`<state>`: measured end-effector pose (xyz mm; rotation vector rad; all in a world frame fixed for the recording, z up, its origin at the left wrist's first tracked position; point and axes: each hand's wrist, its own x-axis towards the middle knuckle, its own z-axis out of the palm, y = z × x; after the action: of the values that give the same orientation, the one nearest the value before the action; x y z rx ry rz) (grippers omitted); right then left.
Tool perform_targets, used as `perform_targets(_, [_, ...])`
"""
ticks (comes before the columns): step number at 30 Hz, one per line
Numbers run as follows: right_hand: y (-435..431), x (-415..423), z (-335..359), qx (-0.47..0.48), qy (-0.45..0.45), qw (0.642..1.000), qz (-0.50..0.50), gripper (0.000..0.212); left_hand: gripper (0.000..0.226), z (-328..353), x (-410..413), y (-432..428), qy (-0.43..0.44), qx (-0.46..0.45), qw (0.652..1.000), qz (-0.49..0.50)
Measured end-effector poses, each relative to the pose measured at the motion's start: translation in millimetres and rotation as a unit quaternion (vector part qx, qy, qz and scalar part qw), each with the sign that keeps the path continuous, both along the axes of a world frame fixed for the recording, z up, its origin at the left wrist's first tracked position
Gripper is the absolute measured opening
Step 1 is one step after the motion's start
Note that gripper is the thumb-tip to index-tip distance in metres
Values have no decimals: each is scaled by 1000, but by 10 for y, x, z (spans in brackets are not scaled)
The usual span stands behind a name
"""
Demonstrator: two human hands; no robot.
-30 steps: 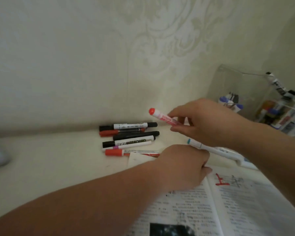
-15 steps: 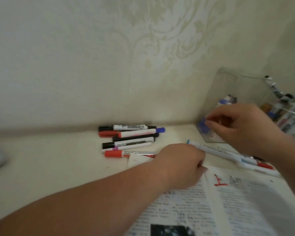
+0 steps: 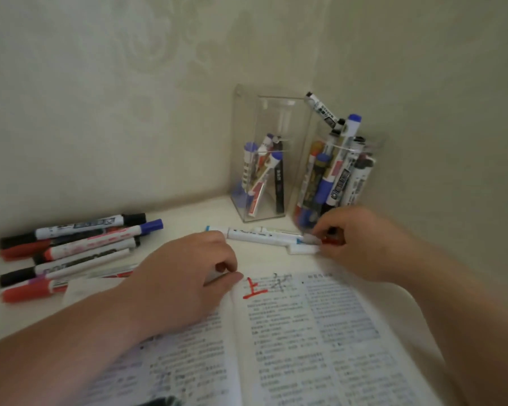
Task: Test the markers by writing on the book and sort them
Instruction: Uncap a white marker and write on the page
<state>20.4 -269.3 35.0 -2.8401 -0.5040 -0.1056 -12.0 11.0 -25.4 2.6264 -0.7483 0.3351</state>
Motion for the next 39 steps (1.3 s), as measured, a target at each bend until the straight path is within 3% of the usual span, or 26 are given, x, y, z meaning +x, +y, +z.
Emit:
perform_targets(14, [151, -37, -41, -74, 27, 997, 13, 34, 14, 16, -13, -36, -15, -16, 1000, -2])
perform_targets(16, [108, -50, -28, -36, -14, 999, 25, 33, 15, 12, -31, -38, -23, -33, 999, -2])
perform_targets(17, [82, -72, -5, 30, -44, 998, 22, 29, 17, 8, -40, -33, -29, -44, 999, -3])
perform_targets(18, [65, -104, 25, 144, -72, 987, 13, 23, 19, 10, -51, -32, -36, -58, 998, -5])
perform_targets(19, [48, -129, 55, 294, -73, 953, 2, 17, 22, 16, -63, -34, -41, -74, 996, -7])
perform_targets(21, [64, -158, 88, 556, 3, 831, 6, 14, 26, 27, -81, -41, -46, -103, 994, -13])
perform_targets(23, [117, -156, 42, 650, 73, 755, 32, 7, 31, 41, -88, -52, -43, -117, 992, -16])
perform_targets(26, [210, -131, -47, 669, 176, 718, 77, 4, 35, 61, -96, -66, -21, -130, 991, -36])
perform_targets(31, [347, -131, -200, 607, 245, 753, 64, 23, 30, 67, -111, -79, -40, -133, 989, -41])
perform_targets(35, [415, -291, -118, 403, 254, 876, 76, 21, 56, 118, -140, -92, -61, -140, 987, -47])
perform_targets(39, [419, -347, -62, 309, 289, 900, 107, 23, 37, 119, -111, -103, -59, -90, 989, -105])
